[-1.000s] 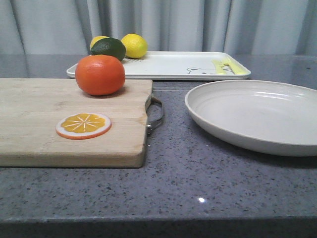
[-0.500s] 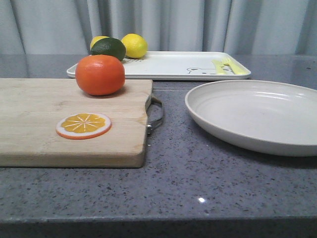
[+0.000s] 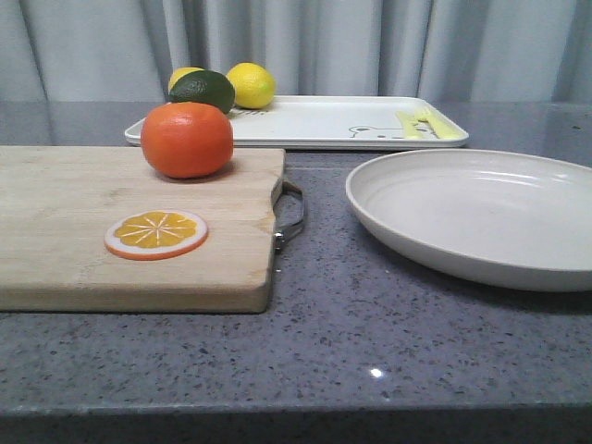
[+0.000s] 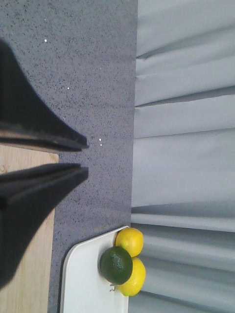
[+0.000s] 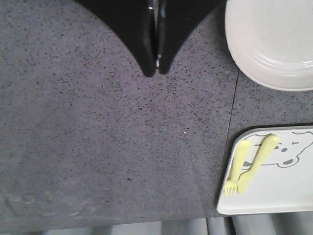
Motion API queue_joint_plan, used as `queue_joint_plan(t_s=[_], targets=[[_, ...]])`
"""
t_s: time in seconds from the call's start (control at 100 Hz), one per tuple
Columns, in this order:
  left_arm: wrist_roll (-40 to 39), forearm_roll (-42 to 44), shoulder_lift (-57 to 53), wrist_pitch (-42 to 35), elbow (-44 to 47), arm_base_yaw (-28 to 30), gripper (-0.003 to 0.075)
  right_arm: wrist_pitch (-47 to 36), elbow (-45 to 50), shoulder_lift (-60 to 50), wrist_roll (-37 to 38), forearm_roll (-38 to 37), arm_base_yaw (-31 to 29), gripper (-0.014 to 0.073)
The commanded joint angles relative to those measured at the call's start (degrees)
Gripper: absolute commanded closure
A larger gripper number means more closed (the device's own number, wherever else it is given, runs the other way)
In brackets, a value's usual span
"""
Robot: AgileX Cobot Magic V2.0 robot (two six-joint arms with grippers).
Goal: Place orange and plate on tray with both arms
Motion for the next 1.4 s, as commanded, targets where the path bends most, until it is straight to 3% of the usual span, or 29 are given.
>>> queue_joint_plan(t_s=[0.0,0.14,0.27,0.54,0.86,1.11,1.39], targets=[[-0.6,-0.11,1.9,-4.94,-2.82,-0.04,0.0426,-3.86,-2.19,0.11,-0.54,-0.2,-0.21,0.0661],[-0.6,-0.11,4.46,-3.78,-4.65,-0.04,0.0209,-3.86,-2.19,0.11,-0.54,-0.2,-0.21,0.0661],[-0.6,-0.11,7.88,0.63,-8.66,-0.91,0.0131,-3.86,-2.19,0.11,-0.54,-0.2,-0.21,0.0661],[-0.6,-0.76,16.66,7.55,-17.53,-8.13,0.0105,-3.86,-2.19,0.11,-0.54,-0.2,-0.21,0.0661],[-0.6,-3.79,29.64,13.43,-28.3,-21.36,0.0067,-3.86,-2.19,0.11,-0.54,-0.2,-0.21,0.0661],[-0.6,-5.84,41.23,24.97,-40.07,-29.18,0.0067,-3.86,-2.19,0.11,-0.54,-0.2,-0.21,0.0661],[-0.6,-7.06,54.88,42.76,-55.07,-30.15,0.0069,-3.81,-2.19,0.11,-0.54,-0.2,-0.21,0.0661]])
